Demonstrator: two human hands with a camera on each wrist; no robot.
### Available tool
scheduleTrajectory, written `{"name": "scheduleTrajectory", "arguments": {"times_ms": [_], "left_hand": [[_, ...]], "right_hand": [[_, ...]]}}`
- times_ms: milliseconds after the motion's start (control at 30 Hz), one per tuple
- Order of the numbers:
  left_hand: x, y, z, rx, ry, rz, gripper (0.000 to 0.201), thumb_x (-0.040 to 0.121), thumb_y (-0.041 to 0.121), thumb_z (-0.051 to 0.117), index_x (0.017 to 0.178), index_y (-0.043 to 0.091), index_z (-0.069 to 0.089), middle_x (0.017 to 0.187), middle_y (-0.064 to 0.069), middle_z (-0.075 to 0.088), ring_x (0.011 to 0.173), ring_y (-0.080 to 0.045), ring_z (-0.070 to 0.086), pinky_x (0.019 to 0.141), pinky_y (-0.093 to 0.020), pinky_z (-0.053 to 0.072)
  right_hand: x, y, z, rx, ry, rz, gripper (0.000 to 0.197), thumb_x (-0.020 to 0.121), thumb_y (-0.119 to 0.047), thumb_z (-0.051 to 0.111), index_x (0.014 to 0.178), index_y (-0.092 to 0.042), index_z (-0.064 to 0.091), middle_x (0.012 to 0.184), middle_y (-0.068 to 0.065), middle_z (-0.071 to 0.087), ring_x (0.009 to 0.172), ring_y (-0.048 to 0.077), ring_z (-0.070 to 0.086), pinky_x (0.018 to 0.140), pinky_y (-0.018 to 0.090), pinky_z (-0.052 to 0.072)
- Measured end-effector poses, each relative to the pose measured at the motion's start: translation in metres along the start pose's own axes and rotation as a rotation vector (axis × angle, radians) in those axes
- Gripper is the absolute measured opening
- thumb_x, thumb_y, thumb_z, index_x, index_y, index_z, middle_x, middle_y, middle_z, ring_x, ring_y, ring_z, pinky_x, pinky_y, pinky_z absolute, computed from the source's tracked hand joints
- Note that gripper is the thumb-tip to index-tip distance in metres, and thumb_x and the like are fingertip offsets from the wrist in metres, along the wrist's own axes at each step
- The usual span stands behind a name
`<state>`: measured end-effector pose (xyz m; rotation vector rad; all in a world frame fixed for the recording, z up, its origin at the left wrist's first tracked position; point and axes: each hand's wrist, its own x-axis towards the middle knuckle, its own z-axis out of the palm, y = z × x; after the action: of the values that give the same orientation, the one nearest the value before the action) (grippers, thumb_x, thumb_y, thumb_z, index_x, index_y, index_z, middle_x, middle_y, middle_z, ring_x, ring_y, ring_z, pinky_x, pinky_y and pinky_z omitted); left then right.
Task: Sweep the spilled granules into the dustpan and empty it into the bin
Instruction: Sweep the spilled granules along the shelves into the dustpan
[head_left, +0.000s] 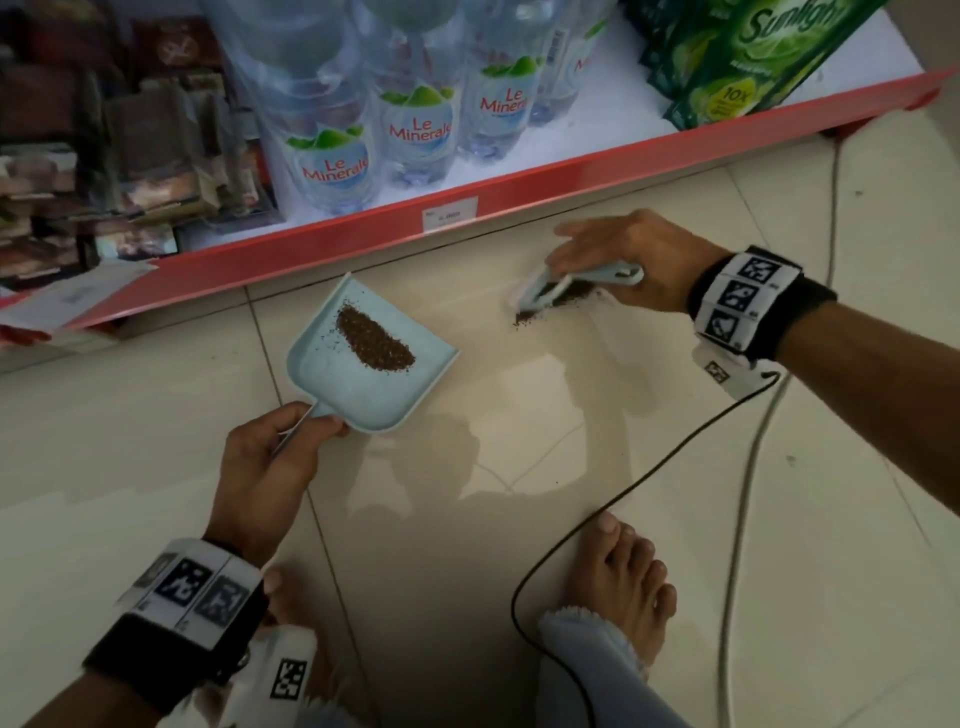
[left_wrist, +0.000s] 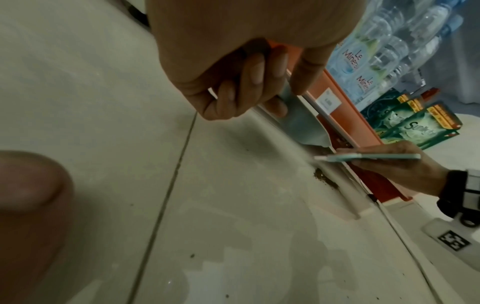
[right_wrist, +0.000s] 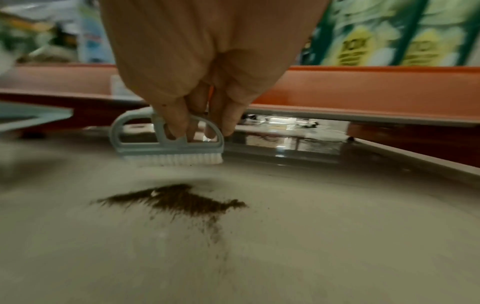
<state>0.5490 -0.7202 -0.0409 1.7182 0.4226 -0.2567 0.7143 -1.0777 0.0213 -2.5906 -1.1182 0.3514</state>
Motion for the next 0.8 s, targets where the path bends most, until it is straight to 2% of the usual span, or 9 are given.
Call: {"name": "scheduleTrajectory", "arguments": {"times_ms": [100,167,233,333,400,500,567,700,800], "left_hand": [[0.004,0.004,0.008,0.012,-0.039,0.015,0.019,0.079,0.034,0.063,0.069,0.02,0.072,0.045,0.011,0.036,0.044,-0.006,0.033,0.045,-0.02,0.03],[0.007,0.008,0.015,0.031,-0.074,0.032,0.018,0.08,0.035,0.063,0.069,0.023,0.073,0.044,0.011,0.038,0.043,-0.005,0.034,0.045,-0.018,0.031],[0.009,0.011,0.022,0.044,-0.096,0.046,0.018,0.08,0.036,0.063,0.069,0.025,0.073,0.043,0.011,0.041,0.043,-0.004,0.034,0.048,-0.022,0.031],[0.01,0.015,0.031,0.036,-0.119,0.057,0.016,0.079,0.037,0.064,0.07,0.028,0.073,0.042,0.011,0.042,0.042,-0.003,0.034,0.047,-0.021,0.03],[0.011,0.017,0.035,0.047,-0.126,0.063,0.017,0.076,0.042,0.064,0.073,0.028,0.074,0.042,0.013,0.043,0.042,-0.001,0.035,0.049,-0.021,0.03],[0.011,0.019,0.041,0.064,-0.132,0.063,0.014,0.08,0.039,0.064,0.075,0.029,0.074,0.043,0.015,0.046,0.043,0.0,0.037,0.051,-0.022,0.03],[0.011,0.019,0.044,0.089,-0.146,0.068,0.015,0.087,0.028,0.065,0.075,0.027,0.074,0.043,0.016,0.046,0.043,0.001,0.037,0.052,-0.023,0.03],[0.012,0.021,0.048,0.117,-0.161,0.073,0.019,0.093,0.018,0.065,0.075,0.019,0.073,0.043,0.016,0.046,0.042,0.001,0.038,0.054,-0.024,0.03],[0.012,0.024,0.052,0.121,-0.163,0.091,0.018,0.094,0.015,0.063,0.079,0.017,0.073,0.042,0.019,0.048,0.042,0.003,0.041,0.048,-0.015,0.034]], "right_hand": [[0.004,0.013,0.0,-0.077,0.207,0.205,0.033,0.085,0.003,0.057,0.112,-0.008,0.072,0.111,0.013,0.072,0.099,0.033,0.068,0.085,0.044,0.055],[0.007,0.018,0.003,-0.178,0.196,0.425,0.043,0.083,0.006,0.053,0.117,-0.015,0.071,0.108,0.014,0.072,0.096,0.036,0.066,0.082,0.043,0.055],[0.006,0.015,0.011,-0.194,0.141,0.568,0.046,0.086,0.003,0.049,0.121,-0.019,0.068,0.105,0.015,0.073,0.092,0.036,0.066,0.083,0.041,0.054],[-0.003,-0.009,0.023,-0.1,0.078,0.535,0.036,0.09,-0.003,0.049,0.116,-0.019,0.069,0.091,0.012,0.074,0.078,0.032,0.068,0.073,0.032,0.052],[-0.012,-0.026,0.025,-0.049,0.049,0.453,0.03,0.095,-0.01,0.051,0.116,-0.02,0.07,0.087,0.01,0.074,0.074,0.032,0.066,0.068,0.035,0.053],[-0.022,-0.027,0.02,-0.049,0.174,0.454,0.032,0.095,-0.009,0.053,0.121,-0.017,0.068,0.098,0.013,0.075,0.073,0.03,0.069,0.07,0.035,0.056],[-0.027,-0.007,0.013,-0.114,0.306,0.563,0.032,0.094,-0.009,0.053,0.121,-0.018,0.068,0.1,0.015,0.075,0.077,0.032,0.069,0.074,0.041,0.058],[-0.037,0.024,0.006,-0.219,0.286,0.99,0.032,0.093,-0.009,0.048,0.117,-0.018,0.067,0.098,0.023,0.067,0.087,0.044,0.062,0.073,0.045,0.054],[-0.033,0.0,0.027,-0.143,0.227,0.991,0.027,0.092,-0.007,0.046,0.103,-0.012,0.07,0.085,0.018,0.066,0.077,0.038,0.064,0.063,0.037,0.049]]}}
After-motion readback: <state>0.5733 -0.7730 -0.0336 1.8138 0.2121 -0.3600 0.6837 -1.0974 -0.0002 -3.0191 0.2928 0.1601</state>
